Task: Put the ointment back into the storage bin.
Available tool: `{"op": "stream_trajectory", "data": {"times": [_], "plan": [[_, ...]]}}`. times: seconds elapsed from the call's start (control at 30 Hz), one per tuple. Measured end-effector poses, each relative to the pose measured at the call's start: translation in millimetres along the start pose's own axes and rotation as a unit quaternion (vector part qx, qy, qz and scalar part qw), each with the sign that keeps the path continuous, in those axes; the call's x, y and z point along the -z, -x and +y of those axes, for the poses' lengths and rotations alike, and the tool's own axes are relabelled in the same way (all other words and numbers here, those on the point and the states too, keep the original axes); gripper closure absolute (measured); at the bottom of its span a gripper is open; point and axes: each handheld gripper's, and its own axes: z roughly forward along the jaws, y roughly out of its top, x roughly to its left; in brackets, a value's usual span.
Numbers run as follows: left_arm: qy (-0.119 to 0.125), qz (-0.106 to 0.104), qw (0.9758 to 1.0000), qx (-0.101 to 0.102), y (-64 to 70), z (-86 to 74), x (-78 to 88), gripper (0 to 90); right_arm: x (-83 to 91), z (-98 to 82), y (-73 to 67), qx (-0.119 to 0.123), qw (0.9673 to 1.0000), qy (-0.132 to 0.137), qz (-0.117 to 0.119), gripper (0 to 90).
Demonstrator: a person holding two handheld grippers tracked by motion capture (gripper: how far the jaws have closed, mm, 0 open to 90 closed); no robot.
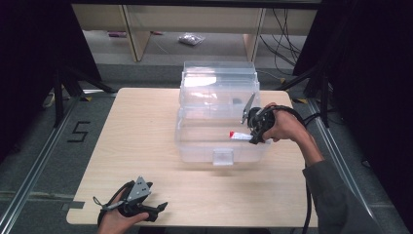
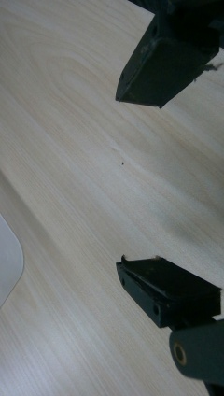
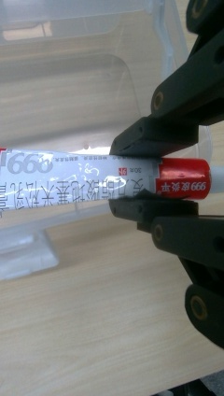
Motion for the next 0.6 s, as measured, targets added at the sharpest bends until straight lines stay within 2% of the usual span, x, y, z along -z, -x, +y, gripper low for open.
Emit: {"op": "stream_trajectory", "data": {"times": [0.03, 0.07, 0.1, 0.3, 0.33, 0.53, 0.57, 0.6], "plan": [[0.0, 0.0, 1.0, 0.0, 0.0, 0.0, 0.0, 15.2, 0.0, 0.0, 0.0, 0.0, 1.0, 0.0, 0.0, 70.8], [0.0, 0.0, 1.0, 0.0, -0.1, 0.0, 0.2, 15.2, -1.3, 0.2, 2.7, 0.015, 0.9999, 0.002, 0.001, 70.9], [-0.002, 0.0, 1.0, 0.0, -0.2, 0.0, 0.4, 15.2, -2.4, -0.2, 3.0, 0.003, 1.0, -0.002, 0.0, 70.8], [0.003, 0.001, 1.0, 0.006, 0.3, -0.1, -0.3, 15.2, -10.5, 1.3, 10.3, 0.006, 1.0, -0.002, 0.006, 70.8], [0.005, 0.001, 1.0, 0.006, 0.2, -0.3, -0.5, 15.2, -11.4, 1.5, 10.4, 0.0, 1.0, -0.006, 0.005, 70.9], [-0.001, 0.001, 1.0, 0.001, -0.4, 0.1, 0.3, 15.2, -16.7, 3.3, 14.1, 0.008, 0.9999, -0.008, 0.012, 70.9], [0.003, 0.0, 1.0, 0.006, 0.2, -0.1, -0.3, 15.2, -18.1, 4.1, 15.2, 0.015, 0.9998, -0.01, 0.012, 70.8], [0.001, 0.0, 1.0, -0.001, -0.9, 0.0, 0.2, 15.2, -21.1, 4.3, 15.7, 0.011, 0.9998, -0.012, 0.012, 70.8]]}}
